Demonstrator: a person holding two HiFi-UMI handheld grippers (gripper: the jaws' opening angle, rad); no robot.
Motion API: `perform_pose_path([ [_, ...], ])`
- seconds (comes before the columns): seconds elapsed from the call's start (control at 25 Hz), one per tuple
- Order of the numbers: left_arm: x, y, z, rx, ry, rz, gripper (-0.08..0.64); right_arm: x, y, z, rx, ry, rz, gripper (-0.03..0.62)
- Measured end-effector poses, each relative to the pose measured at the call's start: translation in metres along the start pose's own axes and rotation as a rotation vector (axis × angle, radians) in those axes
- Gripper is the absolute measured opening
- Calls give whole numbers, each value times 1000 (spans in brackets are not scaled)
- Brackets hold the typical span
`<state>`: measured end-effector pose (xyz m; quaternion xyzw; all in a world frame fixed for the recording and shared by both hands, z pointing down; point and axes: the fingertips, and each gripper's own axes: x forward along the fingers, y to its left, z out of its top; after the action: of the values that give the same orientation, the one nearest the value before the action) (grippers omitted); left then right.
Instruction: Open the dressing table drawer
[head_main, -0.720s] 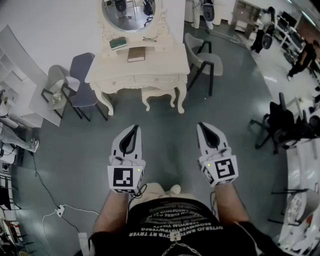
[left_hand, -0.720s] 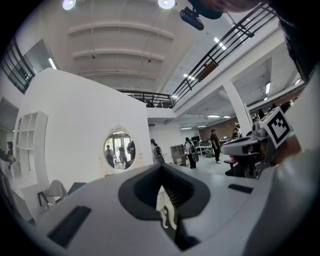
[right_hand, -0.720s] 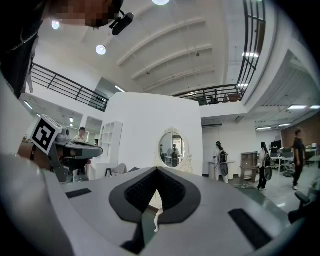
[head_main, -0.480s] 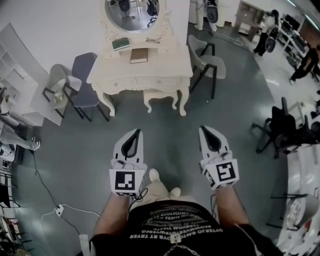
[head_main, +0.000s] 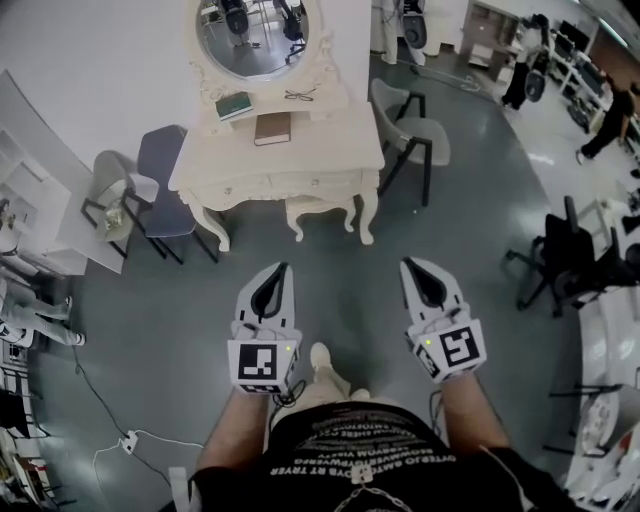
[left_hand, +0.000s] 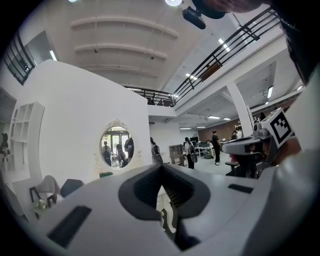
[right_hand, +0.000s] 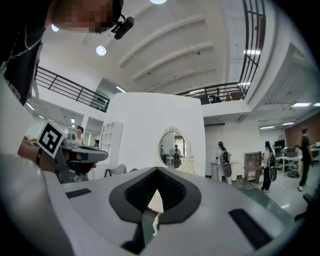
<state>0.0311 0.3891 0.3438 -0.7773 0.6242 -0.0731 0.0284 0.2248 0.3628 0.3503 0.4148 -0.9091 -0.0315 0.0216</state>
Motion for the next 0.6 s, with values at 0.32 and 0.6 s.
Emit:
perform_pose_path([
  [0.32,50,15,-1,-1,16,-39,2,42,-12,0,17,20,8,-8],
  [0.6,76,36,-5,-11,29,-38,2,79,-16,-3,30,34,26,-8],
])
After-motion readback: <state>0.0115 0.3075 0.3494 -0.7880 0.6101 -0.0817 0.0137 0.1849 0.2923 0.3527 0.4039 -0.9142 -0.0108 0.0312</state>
